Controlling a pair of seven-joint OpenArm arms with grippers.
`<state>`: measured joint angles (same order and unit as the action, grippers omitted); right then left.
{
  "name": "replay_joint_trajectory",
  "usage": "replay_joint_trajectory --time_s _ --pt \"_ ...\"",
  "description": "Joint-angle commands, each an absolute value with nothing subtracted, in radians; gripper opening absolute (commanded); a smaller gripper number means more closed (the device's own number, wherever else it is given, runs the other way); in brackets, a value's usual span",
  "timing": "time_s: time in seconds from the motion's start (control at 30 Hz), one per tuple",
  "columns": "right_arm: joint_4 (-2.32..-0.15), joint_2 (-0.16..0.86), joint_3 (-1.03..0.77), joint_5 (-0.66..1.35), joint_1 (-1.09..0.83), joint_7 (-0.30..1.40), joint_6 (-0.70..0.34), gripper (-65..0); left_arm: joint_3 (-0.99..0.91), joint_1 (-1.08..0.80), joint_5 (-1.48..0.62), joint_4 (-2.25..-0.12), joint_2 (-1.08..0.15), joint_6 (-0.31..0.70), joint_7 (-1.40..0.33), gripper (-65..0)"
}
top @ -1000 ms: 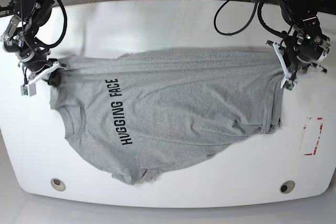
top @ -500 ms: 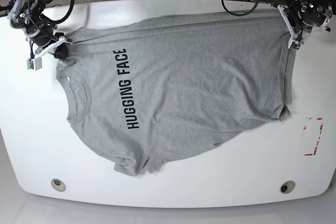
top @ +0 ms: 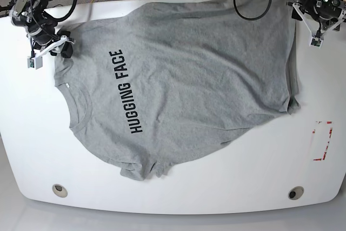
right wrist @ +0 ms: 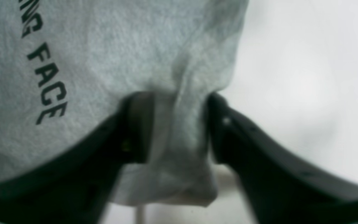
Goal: Fold the T-shirt properly
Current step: 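Swing the hanging shirt down and lay it flat on the table, then release the shirt and move both grippers to its sides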
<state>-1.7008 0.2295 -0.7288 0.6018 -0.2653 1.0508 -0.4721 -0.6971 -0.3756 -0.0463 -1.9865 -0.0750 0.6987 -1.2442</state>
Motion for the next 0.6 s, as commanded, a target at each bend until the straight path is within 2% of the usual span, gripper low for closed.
replay_joint_trajectory --time_s 0.0,0.1,0.4,0.57 --pt "-1.735 0.248 -0.737 0.618 -0.259 1.032 -0.476 -18.1 -0.707 -0.366 -0.044 -2.003 -0.091 0.698 -1.247 -15.1" --pt "-1.793 0.245 -0.739 0.618 -0.266 1.033 -0.476 -10.1 -0.707 -0.346 -0.045 -2.006 -0.093 0.698 -1.244 -17.1" --pt "-1.833 0.214 -0.702 0.608 -0.168 1.033 -0.476 -11.1 -0.763 -0.162 -0.047 -2.008 -0.087 0.698 -1.247 -19.0" --pt "-1.756 0.251 -0.641 0.608 -0.067 1.033 -0.473 -11.1 -0.751 -0.018 -0.039 -2.003 -0.085 0.698 -1.247 -18.8"
